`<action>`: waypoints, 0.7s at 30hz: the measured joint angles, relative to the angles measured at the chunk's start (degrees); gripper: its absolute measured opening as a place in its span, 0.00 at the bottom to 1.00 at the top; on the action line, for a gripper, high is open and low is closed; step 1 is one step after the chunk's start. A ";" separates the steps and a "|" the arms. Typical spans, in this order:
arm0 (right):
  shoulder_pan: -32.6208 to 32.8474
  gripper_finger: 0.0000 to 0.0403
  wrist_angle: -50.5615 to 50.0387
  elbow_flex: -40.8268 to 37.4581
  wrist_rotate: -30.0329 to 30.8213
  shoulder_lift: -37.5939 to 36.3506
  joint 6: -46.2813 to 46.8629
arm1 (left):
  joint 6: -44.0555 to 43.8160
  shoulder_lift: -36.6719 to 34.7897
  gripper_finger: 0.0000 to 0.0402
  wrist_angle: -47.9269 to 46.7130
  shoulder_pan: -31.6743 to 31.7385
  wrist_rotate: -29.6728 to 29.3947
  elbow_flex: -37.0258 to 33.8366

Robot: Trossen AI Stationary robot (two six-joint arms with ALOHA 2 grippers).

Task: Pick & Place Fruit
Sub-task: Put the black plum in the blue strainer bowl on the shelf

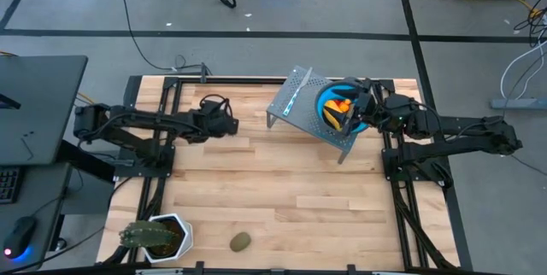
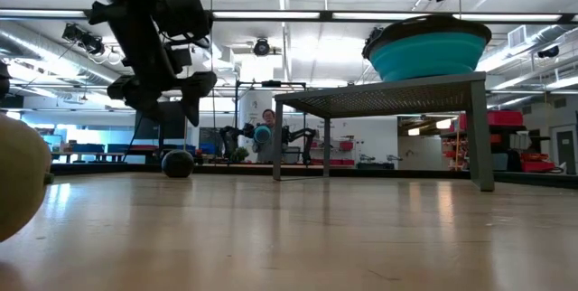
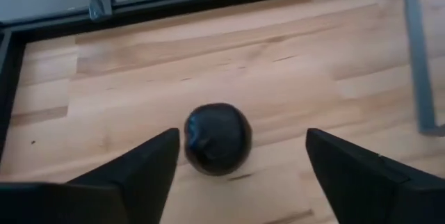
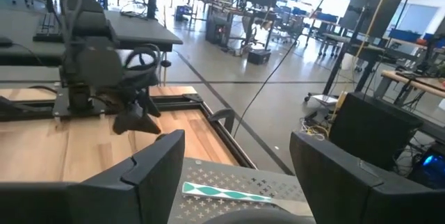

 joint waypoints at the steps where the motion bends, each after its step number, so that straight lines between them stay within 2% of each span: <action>1: 0.00 0.68 -0.02 0.00 -0.03 0.00 0.21 | 1.12 0.00 0.83 0.00 0.87 0.87 0.00; 7: 0.00 0.68 -0.22 0.00 -3.57 0.00 1.65 | 5.89 0.02 0.98 0.32 4.52 2.03 0.00; 13: 0.02 0.68 -2.24 0.00 -4.04 0.00 3.48 | 6.84 0.04 0.96 2.26 5.07 1.23 0.00; 21: 0.02 0.68 -2.67 0.00 -4.32 0.00 5.28 | 7.69 0.07 0.97 4.43 4.26 4.57 0.00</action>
